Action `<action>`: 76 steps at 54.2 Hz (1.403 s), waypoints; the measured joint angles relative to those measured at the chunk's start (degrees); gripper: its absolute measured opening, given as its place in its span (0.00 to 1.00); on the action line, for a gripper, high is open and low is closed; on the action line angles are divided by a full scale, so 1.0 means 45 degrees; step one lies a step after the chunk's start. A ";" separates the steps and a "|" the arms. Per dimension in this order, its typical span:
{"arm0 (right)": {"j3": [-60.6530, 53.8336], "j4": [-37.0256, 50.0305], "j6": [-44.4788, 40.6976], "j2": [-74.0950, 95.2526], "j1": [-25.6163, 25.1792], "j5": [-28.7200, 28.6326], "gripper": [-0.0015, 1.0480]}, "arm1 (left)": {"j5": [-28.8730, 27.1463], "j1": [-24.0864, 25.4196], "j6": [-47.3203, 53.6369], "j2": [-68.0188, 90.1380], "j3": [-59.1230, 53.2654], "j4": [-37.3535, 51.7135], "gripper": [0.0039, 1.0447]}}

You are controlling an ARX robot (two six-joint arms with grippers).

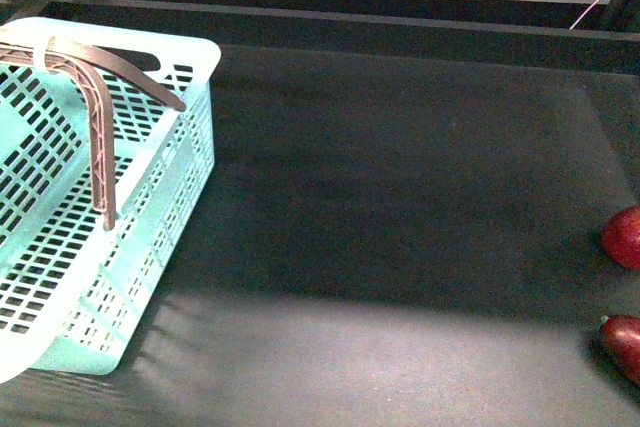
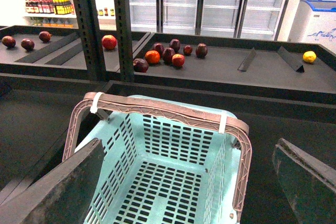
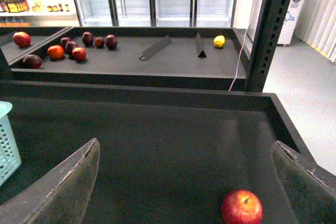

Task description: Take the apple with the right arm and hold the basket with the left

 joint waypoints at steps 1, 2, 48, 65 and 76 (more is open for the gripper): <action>0.0000 0.0000 0.0005 0.0000 0.0000 0.0000 0.92 | 0.0000 0.0000 0.0000 0.0000 0.0000 0.0000 0.94; 0.0000 0.0000 0.0005 0.0000 0.0000 0.0000 0.92 | 0.0000 0.0000 0.0000 0.0000 0.0000 0.0000 0.94; 0.0000 0.0000 0.0005 -0.0010 0.0005 -0.0005 0.92 | 0.2346 0.0665 -0.6664 0.6348 0.2565 -0.1943 0.94; 0.0000 0.0000 0.0005 -0.0010 0.0005 0.0000 0.92 | 0.3541 0.1613 -1.1851 1.5625 0.5770 0.3507 0.94; 0.0000 0.0000 0.0000 -0.0010 0.0005 0.0000 0.92 | 0.3031 0.1530 -1.3566 1.9851 0.8592 0.4046 0.94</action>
